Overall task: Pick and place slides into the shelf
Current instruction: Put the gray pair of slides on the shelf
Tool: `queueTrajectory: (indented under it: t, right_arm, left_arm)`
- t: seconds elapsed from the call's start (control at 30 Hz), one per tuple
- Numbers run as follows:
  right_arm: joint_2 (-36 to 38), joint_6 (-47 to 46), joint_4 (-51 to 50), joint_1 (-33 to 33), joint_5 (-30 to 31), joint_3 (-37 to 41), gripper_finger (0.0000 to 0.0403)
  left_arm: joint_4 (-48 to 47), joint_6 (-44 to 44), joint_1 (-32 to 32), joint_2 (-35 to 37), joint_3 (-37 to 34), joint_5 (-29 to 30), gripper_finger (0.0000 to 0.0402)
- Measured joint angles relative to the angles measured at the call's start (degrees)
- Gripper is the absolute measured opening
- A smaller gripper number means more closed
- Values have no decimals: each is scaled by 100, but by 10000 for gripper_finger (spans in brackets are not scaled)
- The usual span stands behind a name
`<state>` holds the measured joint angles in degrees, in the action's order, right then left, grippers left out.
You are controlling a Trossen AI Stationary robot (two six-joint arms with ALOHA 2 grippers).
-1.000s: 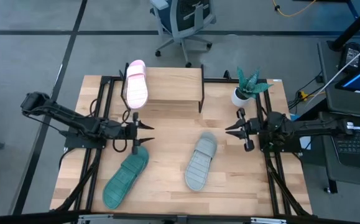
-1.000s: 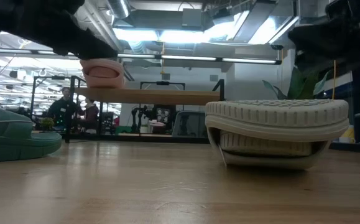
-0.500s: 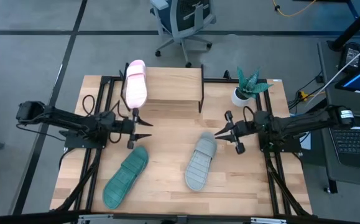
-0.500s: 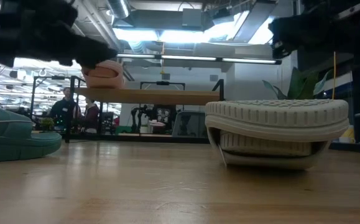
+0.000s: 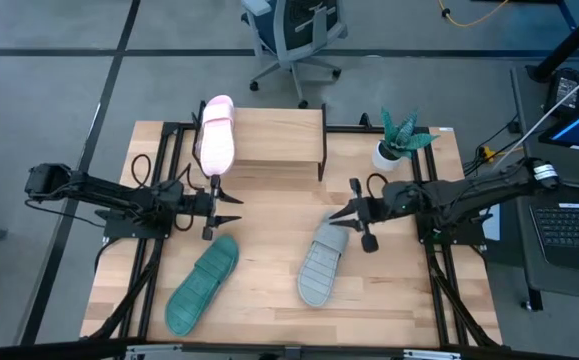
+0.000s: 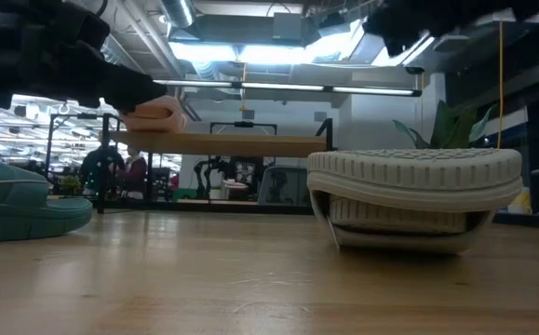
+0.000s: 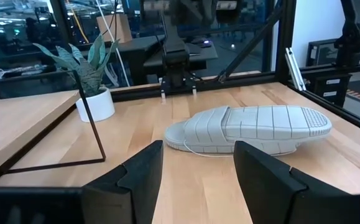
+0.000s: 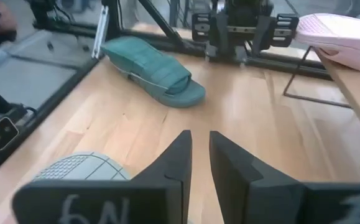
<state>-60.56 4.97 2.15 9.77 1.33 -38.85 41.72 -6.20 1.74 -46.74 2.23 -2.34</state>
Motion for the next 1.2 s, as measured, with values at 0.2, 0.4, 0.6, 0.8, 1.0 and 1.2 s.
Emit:
queueTrajectory:
  t: [0.2, 0.4, 0.6, 0.8, 1.0, 1.2]
  right_arm:
    - [-262, -43, -793, 596, 868, -828, 58]
    - [-587, -848, -1104, 1080, 1719, -872, 58]
    - [-869, -1204, -1082, 1434, 2148, -872, 58]
    - [-994, -1226, -1106, 1494, 2336, -872, 58]
    - [-1137, -1244, -1288, 1498, 2684, -917, 50]
    - [-1655, -2094, -2754, 1498, 2717, -1792, 15]
  left_arm:
    - [-4, 4, 0, 0, -1, 6, 190]
    - [-11, 7, -2, 0, -1, 12, 190]
    - [-11, -5, -2, 0, -1, 17, 190]
    - [-4, -253, 0, 0, -3, 25, 190]
    - [113, -570, 2, 0, -3, 32, 190]
    - [123, -597, 2, -1, -3, 33, 190]
